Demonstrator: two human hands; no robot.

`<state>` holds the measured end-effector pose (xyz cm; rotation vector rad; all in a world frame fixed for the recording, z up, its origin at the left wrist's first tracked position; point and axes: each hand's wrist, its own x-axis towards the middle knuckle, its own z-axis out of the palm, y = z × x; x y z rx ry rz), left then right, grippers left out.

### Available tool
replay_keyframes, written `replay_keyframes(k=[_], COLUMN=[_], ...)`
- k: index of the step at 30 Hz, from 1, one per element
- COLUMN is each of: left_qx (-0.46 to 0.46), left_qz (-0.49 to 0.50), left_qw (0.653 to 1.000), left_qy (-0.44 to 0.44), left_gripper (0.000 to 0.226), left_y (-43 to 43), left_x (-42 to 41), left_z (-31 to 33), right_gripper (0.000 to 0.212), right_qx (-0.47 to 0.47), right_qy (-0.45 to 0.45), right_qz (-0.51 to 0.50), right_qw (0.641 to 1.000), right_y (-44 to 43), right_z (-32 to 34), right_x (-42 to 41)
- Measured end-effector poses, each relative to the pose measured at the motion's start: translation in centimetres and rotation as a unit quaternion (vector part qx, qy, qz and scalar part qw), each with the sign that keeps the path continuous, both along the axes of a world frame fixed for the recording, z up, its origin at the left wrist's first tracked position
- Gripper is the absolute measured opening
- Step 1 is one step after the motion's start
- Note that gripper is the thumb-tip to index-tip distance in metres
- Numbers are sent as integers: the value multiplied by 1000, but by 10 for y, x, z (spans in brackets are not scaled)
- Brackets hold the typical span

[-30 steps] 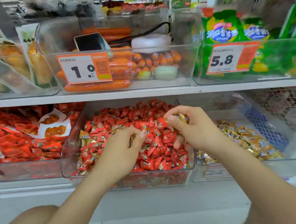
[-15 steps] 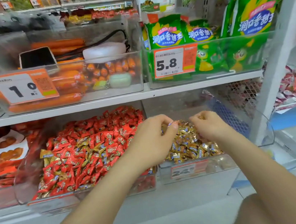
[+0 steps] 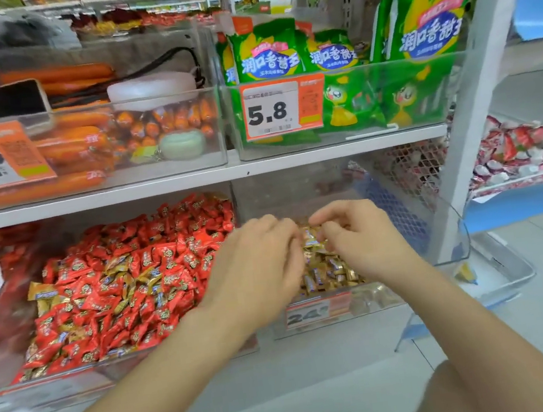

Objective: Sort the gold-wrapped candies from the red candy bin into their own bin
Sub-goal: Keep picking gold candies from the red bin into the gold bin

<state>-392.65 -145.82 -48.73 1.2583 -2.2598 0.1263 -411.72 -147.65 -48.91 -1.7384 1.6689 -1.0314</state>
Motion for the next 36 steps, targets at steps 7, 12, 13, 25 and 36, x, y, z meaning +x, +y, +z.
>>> replay_keyframes(k=[7, 12, 13, 25, 36], left_qx=[78, 322, 328, 354, 383], left_qz=[327, 437, 431, 443, 289], left_qw=[941, 837, 835, 799, 858], left_qy=[21, 63, 97, 202, 185], left_gripper=[41, 78, 85, 114, 103], left_y=[29, 23, 19, -49, -29], left_x=[161, 207, 210, 220, 238], left_z=[-24, -36, -35, -34, -34], right_gripper=[24, 46, 49, 46, 38], right_qx=[-119, -114, -114, -139, -33], right_qy=[118, 303, 330, 220, 315], right_qz=[203, 283, 287, 226, 355], right_qw=[965, 903, 892, 939, 880], right_y=[33, 18, 14, -70, -94], right_z=[9, -16, -18, -30, -16], right_x=[117, 182, 191, 275, 275])
